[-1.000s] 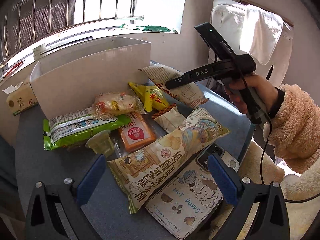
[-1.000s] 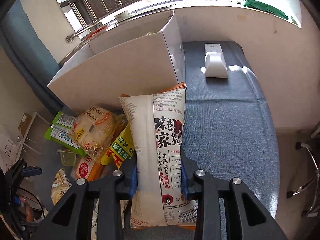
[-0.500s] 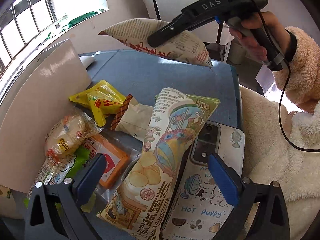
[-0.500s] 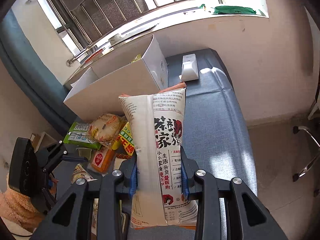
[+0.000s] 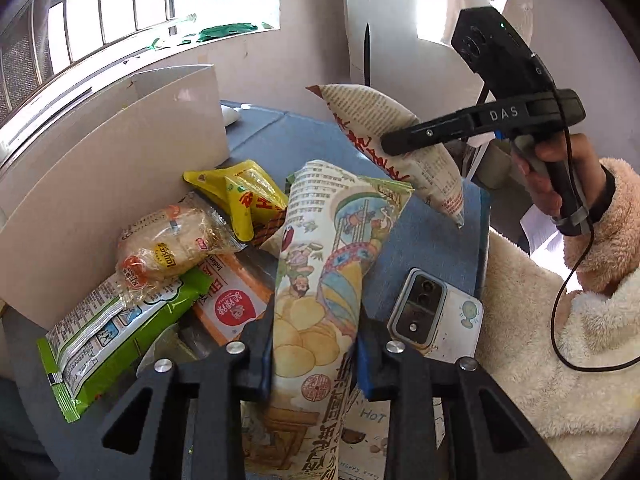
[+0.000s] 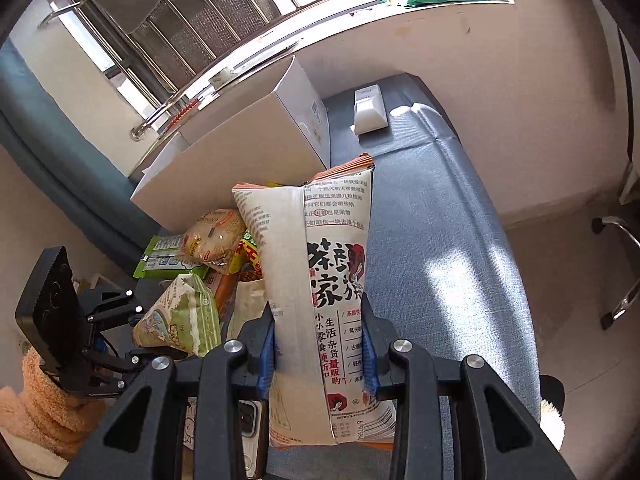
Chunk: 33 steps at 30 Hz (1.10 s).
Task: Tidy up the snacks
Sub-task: 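Grasp the white noodle bag with the right tool while the left tool grasps a printed chip bag, then lower both bags into the white box and open both tools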
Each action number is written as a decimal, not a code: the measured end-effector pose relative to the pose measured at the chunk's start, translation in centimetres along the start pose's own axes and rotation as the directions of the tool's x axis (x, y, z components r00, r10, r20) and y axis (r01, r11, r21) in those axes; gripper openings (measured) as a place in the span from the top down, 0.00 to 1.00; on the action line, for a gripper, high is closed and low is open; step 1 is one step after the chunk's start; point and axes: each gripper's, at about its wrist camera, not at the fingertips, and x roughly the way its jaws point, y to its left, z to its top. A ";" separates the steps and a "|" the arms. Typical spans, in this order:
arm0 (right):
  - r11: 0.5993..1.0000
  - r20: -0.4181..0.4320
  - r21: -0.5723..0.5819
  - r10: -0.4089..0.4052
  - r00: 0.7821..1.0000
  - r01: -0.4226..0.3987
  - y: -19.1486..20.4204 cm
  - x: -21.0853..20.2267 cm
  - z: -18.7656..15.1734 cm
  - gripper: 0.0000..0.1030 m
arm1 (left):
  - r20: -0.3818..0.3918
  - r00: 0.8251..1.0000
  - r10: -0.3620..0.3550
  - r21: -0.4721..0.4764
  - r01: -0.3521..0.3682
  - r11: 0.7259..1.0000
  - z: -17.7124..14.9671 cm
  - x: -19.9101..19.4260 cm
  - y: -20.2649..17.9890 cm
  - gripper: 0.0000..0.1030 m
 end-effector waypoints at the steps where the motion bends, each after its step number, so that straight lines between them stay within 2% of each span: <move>1: 1.000 0.003 -0.007 0.007 1.000 -0.007 0.4 0.0 0.1 0.64 | 0.046 0.999 -0.004 -0.062 0.006 0.998 0.1 -1.1 0.6 0.67; 4: 0.999 0.005 -0.019 0.047 0.999 -0.047 1.5 0.4 0.7 0.64 | 0.182 0.983 0.004 -0.243 0.041 0.969 0.4 -4.1 3.0 0.67; 5: 0.998 0.005 -0.026 0.057 0.998 -0.057 1.9 0.5 1.0 0.64 | 0.212 0.977 0.025 -0.288 0.038 0.957 0.4 -4.9 3.7 0.67; 7: 0.996 0.008 -0.053 0.078 0.997 -0.077 3.0 0.8 1.7 0.64 | 0.250 0.961 0.114 -0.370 -0.014 0.929 0.2 -6.7 5.2 0.67; 11: 0.983 0.032 -0.150 0.109 0.994 -0.103 6.2 1.2 3.8 0.65 | 0.343 0.916 0.210 -0.533 0.006 0.846 0.0 -9.6 8.7 0.67; 13: 0.977 0.042 -0.178 0.125 0.991 -0.116 7.6 1.4 5.5 0.65 | 0.377 0.887 0.266 -0.582 0.004 0.813 0.4 -10.6 10.6 0.67; 16: 0.966 0.062 -0.214 0.160 0.985 -0.144 9.8 1.9 8.6 0.65 | 0.427 0.854 0.299 -0.646 0.057 0.761 1.4 -11.3 13.6 0.67; 19: 0.961 0.085 -0.224 0.185 0.979 -0.163 11.8 2.7 13.0 0.65 | 0.431 0.849 0.304 -0.692 0.095 0.715 3.8 -10.6 17.3 0.67; 22: 0.965 0.088 -0.208 0.181 0.980 -0.160 12.7 4.3 17.6 0.65 | 0.413 0.844 0.343 -0.728 0.080 0.681 6.2 -10.5 20.6 0.67; 24: 0.972 0.091 -0.211 0.129 0.987 -0.108 13.0 5.6 20.2 0.65 | 0.390 0.842 0.373 -0.750 0.056 0.659 7.5 -10.1 22.6 0.67; 27: 0.969 0.076 -0.244 -0.010 0.997 0.028 13.1 8.0 22.8 0.65 | 0.315 0.856 0.411 -0.782 -0.011 0.623 8.6 -8.9 25.1 0.67; 28: 0.969 0.061 -0.243 -0.037 0.997 0.051 12.9 8.8 23.5 0.65 | 0.282 0.861 0.422 -0.781 -0.050 0.623 8.9 -8.4 25.5 0.66; 29: 0.971 0.044 -0.230 -0.060 0.997 0.068 12.4 9.7 24.0 0.65 | 0.242 0.865 0.439 -0.773 -0.102 0.626 9.2 -7.6 25.9 0.64; 31: 0.976 -0.003 -0.201 -0.091 0.996 0.088 11.5 11.4 24.7 0.62 | 0.168 0.867 0.470 -0.791 -0.166 0.589 8.9 -6.4 26.8 0.49; 32: 0.976 -0.019 -0.187 -0.113 0.993 0.108 11.0 12.3 24.9 0.56 | 0.125 0.880 0.458 -0.801 -0.183 0.571 8.7 -5.5 27.5 0.19; 33: 0.977 -0.044 -0.177 -0.131 0.990 0.122 10.5 13.1 25.0 0.25 | 0.091 0.889 0.449 -0.817 -0.191 0.544 8.2 -5.0 28.0 0.00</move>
